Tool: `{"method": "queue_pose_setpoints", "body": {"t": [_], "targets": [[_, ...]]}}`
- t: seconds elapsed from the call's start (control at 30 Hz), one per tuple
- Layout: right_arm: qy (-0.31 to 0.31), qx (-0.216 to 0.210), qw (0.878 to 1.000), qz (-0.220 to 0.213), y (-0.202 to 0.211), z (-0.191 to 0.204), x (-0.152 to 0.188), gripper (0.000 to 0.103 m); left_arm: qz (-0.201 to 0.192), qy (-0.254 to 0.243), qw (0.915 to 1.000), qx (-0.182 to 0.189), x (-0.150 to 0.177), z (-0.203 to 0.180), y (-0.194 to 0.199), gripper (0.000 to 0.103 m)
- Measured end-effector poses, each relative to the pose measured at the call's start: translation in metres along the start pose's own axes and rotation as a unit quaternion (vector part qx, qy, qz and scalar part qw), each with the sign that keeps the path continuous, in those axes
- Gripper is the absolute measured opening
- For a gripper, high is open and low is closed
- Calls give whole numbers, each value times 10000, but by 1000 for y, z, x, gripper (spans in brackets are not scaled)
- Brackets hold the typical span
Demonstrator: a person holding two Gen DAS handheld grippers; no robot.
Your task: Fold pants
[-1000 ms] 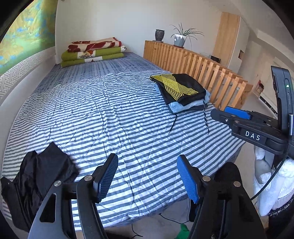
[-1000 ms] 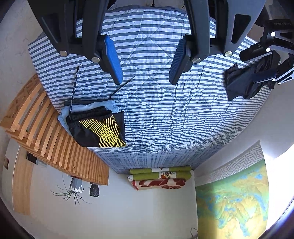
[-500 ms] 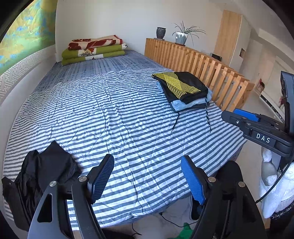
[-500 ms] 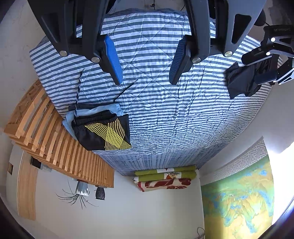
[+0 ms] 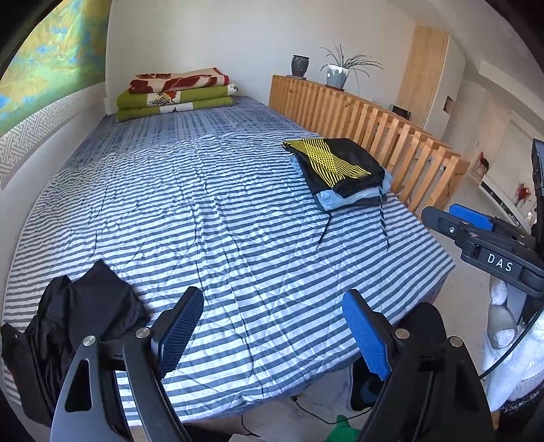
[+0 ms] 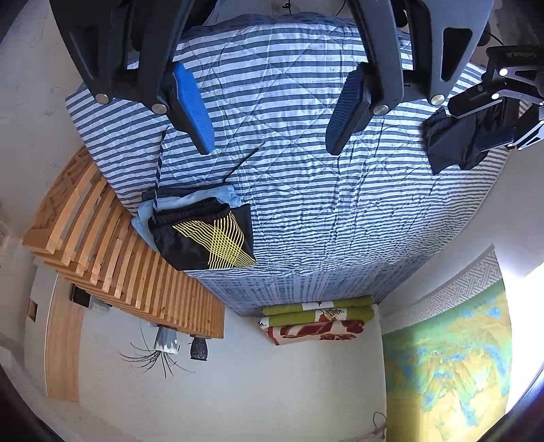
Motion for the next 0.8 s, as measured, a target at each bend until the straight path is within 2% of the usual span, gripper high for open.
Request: {"method": "queue_pose_setpoints", "body": {"t": [0.4,0.8], "targets": [[-13,-19,9999,115,-8,6,7,70,15,204,9997,-135,4,18,-2,88],[-90,18,9999,123,-11,-1,4,70,52,176,9998,-100,0,12,-11,91]]}}
Point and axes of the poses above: each gripper's, at about its wrist camera, not at the fingertips, and y roughly against the way its jaws point, z to its left, x to its underside, the point moved 10 cm from there along -y, roughly the way its jaws point, and after that the axes turned 2 degrees about -y, right-handed, at the moved point
